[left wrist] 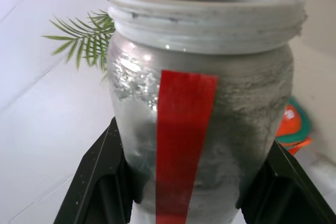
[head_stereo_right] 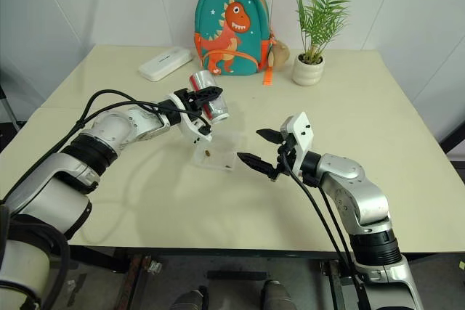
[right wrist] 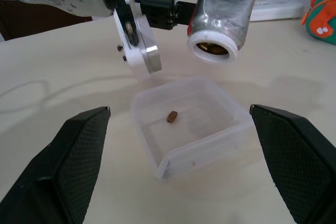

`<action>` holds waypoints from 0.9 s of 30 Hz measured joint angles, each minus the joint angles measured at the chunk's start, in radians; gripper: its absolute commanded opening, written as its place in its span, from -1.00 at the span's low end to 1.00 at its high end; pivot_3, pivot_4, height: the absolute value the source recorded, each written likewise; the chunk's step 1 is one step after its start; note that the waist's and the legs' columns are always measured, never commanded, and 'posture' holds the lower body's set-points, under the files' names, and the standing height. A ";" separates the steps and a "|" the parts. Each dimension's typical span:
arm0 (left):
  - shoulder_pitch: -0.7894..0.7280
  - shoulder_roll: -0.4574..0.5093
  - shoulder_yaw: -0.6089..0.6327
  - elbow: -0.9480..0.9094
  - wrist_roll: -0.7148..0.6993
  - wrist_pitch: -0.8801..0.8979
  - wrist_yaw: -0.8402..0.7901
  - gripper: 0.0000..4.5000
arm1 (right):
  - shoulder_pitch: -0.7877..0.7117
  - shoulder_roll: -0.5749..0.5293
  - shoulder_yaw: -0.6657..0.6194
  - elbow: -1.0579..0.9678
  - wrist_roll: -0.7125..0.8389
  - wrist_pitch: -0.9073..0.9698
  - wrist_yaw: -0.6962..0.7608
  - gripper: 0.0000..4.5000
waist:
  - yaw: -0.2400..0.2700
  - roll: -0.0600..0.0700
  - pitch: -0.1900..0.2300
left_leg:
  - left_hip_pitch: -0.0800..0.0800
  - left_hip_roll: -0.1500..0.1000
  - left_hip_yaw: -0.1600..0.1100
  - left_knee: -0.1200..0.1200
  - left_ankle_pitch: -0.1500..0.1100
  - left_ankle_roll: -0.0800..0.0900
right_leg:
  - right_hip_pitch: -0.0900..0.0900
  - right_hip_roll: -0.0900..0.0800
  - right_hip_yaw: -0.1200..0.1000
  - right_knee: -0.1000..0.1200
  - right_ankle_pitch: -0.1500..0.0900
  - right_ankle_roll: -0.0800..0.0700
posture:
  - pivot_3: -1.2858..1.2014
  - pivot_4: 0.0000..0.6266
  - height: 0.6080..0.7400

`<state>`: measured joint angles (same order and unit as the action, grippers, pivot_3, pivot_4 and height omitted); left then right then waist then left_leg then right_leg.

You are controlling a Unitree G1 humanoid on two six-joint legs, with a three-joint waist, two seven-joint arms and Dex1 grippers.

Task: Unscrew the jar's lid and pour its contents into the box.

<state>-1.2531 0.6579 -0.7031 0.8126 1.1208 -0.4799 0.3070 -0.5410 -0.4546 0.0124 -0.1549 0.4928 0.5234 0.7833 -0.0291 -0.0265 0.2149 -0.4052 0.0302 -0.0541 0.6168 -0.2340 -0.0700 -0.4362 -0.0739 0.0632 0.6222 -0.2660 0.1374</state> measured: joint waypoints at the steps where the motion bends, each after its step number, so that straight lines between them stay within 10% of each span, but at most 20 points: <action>1: 0.018 -0.002 0.047 0.025 -0.075 -0.016 -0.056 -0.10 | 0.001 0.000 0.000 0.000 0.000 0.000 0.000 0.99 | -0.002 0.000 0.000 | 0.000 0.000 0.000 0.000 0.000 0.000 | 0.000 0.000 0.000 0.000 0.000 0.000 | 0.03 -0.52 1.00; 13: 0.140 -0.148 0.833 0.139 -1.151 0.445 -0.764 -0.10 | -0.017 -0.004 0.025 0.067 -0.064 -0.084 0.032 0.99 | -0.003 0.000 0.000 | 0.001 0.000 -0.002 0.012 0.000 0.001 | 0.006 0.000 -0.001 0.004 0.001 0.001 | 0.03 -0.52 1.00; 19: 0.175 -0.143 1.077 0.179 -1.370 0.592 -0.726 -0.10 | -0.037 -0.019 0.036 0.127 -0.112 -0.136 0.077 0.99 | -0.011 0.000 0.000 | 0.004 0.000 -0.003 0.012 0.000 0.001 | 0.007 0.000 -0.001 0.006 0.002 0.000 | 0.03 -0.52 1.00; 27: 0.356 -0.128 1.078 0.279 -1.339 0.348 -0.669 -0.10 | -0.057 -0.014 0.045 0.184 -0.135 -0.182 0.099 0.99 | 0.000 0.000 0.000 | 0.003 0.000 -0.002 0.012 0.000 0.001 | 0.007 0.000 -0.001 0.005 0.003 -0.001 | 0.03 -0.52 1.00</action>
<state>-0.8974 0.5303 0.3747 1.0912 -0.2182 -0.1319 -0.3616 -0.5976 -0.4689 0.0572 0.0291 0.3582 0.3418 0.8826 -0.0295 -0.0267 0.2147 -0.4017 0.0302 -0.0565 0.6291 -0.2337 -0.0691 -0.4289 -0.0735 0.0625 0.6271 -0.2629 0.1368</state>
